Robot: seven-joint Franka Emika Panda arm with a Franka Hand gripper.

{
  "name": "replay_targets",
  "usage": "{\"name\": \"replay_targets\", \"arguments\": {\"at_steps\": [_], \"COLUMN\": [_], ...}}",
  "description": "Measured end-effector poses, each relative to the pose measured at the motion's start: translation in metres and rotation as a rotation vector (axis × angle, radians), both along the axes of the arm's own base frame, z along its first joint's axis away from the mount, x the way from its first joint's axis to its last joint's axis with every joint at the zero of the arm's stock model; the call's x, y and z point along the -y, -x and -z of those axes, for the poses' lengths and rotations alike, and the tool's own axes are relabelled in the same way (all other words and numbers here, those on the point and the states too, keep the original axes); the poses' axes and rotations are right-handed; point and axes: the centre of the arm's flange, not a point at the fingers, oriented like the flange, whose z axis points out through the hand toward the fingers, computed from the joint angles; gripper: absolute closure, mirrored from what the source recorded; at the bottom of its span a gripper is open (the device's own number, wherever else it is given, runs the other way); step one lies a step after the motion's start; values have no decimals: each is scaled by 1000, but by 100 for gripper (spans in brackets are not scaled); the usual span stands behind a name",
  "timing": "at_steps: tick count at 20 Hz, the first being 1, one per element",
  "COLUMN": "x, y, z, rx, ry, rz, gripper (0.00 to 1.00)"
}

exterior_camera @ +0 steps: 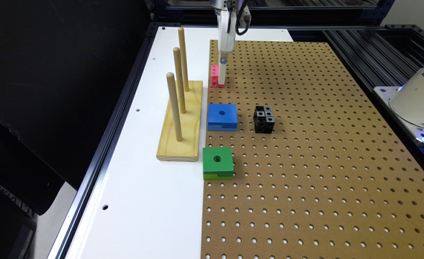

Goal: Pick up pink block.

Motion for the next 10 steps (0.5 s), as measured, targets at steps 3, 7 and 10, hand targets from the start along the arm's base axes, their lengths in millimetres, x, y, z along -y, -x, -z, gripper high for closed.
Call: {"name": "replay_targets", "arguments": {"at_steps": [3,7,10], "x": [-6,-10,-9], "y": [-7,-13,-14], "z": [1,15,15], "rx": [5,7,7], "ry": [-2,-5,-5], "rz": [-9,-14,-14], "gripper": [0,0,0]}}
